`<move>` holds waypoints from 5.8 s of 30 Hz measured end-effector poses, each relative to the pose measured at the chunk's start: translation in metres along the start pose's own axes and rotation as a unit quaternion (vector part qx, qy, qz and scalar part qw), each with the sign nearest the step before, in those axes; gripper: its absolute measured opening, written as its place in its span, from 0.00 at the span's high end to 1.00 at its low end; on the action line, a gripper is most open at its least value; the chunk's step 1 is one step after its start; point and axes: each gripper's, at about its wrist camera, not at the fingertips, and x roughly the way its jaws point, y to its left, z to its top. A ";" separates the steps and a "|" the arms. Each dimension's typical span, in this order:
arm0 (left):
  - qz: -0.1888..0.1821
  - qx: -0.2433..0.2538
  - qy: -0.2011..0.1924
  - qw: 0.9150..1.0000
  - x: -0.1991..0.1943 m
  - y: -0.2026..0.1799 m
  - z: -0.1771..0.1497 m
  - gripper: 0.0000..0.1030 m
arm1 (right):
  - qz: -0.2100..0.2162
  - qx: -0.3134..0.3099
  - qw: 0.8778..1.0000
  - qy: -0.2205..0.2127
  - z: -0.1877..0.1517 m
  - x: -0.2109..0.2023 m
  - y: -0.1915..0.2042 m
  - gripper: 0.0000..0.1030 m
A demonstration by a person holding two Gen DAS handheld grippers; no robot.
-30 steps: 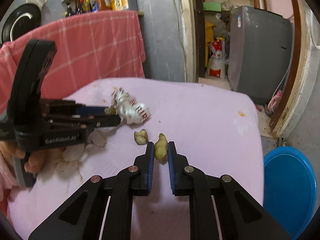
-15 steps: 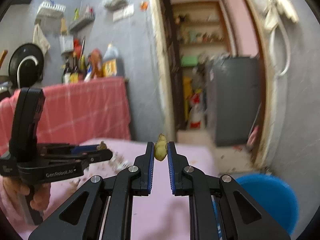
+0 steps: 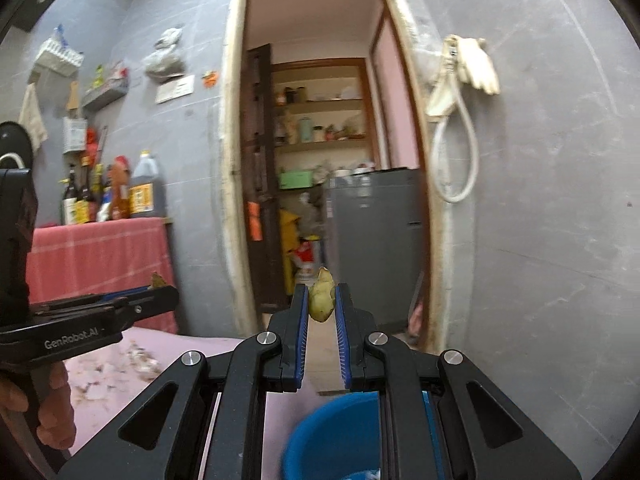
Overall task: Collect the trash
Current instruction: 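Carry both pieces over the blue bucket and open both tools, then move both open tools back over the table, then grasp the white ribbon wrapper with the left tool while the right tool grasps the yellow piece, then lift both held pieces and carry them over the blue bucket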
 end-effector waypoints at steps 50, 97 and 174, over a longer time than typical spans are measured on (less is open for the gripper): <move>-0.019 -0.077 0.153 0.985 0.101 -0.009 -0.030 0.40 | -0.050 0.074 0.991 0.101 -0.032 0.032 -0.072 0.52; 0.220 -0.087 -0.017 0.971 -0.095 0.210 -0.027 0.02 | 0.123 -0.035 0.992 0.005 -0.014 0.045 0.150 0.00; 0.103 -0.203 0.242 0.943 0.033 0.244 -0.066 0.90 | 0.222 -0.091 0.893 0.380 -0.105 0.184 0.193 0.88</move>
